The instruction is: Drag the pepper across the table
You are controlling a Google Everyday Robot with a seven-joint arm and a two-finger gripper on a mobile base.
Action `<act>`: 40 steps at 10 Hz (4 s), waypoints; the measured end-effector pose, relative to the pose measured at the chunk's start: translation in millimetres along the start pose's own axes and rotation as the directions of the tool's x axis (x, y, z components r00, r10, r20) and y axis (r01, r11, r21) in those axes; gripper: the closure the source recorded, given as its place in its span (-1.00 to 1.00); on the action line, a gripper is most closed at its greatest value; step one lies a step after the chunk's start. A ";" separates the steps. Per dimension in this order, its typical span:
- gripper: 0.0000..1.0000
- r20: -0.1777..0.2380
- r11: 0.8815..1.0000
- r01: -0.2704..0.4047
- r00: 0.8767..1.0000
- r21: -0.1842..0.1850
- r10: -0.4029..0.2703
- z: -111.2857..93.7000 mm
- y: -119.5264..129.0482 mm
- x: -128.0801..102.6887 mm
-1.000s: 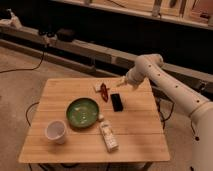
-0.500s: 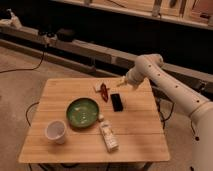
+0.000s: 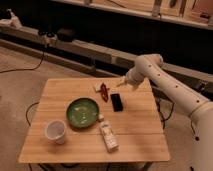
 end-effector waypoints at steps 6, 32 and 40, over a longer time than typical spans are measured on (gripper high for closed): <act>-0.30 -0.001 1.000 0.000 1.000 0.000 0.000 -0.4 -0.1 0.2; 0.25 0.030 0.901 0.433 0.901 -0.024 -0.433 134.7 -93.9 17.9; 0.28 0.046 0.896 0.445 0.895 -0.005 -0.444 132.8 -101.9 9.0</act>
